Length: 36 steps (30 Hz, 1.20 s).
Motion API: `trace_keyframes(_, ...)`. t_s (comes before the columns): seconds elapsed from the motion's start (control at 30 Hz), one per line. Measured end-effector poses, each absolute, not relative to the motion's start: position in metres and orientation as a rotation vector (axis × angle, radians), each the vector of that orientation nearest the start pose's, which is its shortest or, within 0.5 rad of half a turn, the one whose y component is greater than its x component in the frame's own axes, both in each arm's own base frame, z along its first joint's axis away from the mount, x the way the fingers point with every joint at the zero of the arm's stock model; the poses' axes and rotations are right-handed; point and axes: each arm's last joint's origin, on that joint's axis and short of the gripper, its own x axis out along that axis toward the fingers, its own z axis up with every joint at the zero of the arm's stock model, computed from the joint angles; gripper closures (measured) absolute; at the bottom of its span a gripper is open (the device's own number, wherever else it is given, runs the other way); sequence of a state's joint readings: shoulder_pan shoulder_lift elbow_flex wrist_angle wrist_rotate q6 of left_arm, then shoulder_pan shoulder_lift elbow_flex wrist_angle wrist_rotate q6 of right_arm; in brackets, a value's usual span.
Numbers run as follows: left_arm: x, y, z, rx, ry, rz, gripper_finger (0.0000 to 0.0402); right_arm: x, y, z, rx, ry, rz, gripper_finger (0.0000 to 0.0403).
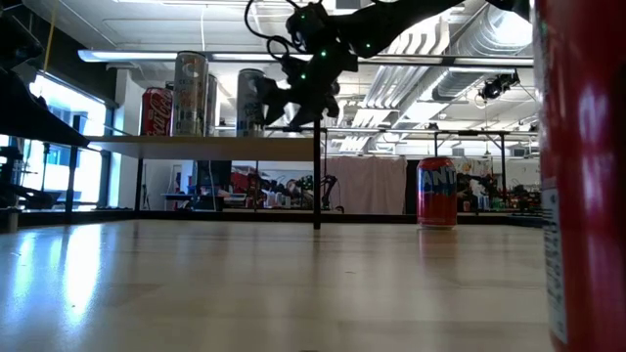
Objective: Place canned beverage on shelf
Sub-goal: Put the top blue soda can on the shelf
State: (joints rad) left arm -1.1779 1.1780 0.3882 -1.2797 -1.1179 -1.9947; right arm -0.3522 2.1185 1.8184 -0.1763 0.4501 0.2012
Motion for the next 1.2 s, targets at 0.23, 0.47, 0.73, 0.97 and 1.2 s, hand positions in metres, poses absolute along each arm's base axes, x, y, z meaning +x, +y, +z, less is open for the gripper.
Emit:
trace_keyframes(0.23,0.061,-0.078,0.145,-0.007,0.418,0.589,0.0002,0.461,-0.177,0.272,0.148,0.402,-0.779,0.0142)
trace_keyframes(0.47,0.061,-0.078,0.145,-0.006,0.418,0.589,0.0002,0.462,-0.175,0.273,0.148,0.397,-0.771,0.0142)
trace_keyframes(0.73,0.061,-0.078,0.145,-0.007,0.418,0.588,0.0002,0.463,-0.172,0.272,0.156,0.402,-0.771,0.0142)
trace_keyframes(0.97,0.061,-0.078,0.145,-0.007,0.418,0.589,0.0002,0.461,-0.164,0.264,0.221,0.469,-0.802,0.0142)
trace_keyframes(1.2,0.061,-0.078,0.145,-0.007,0.418,0.589,0.0002,0.463,-0.146,0.258,0.250,0.535,-0.753,0.0142)
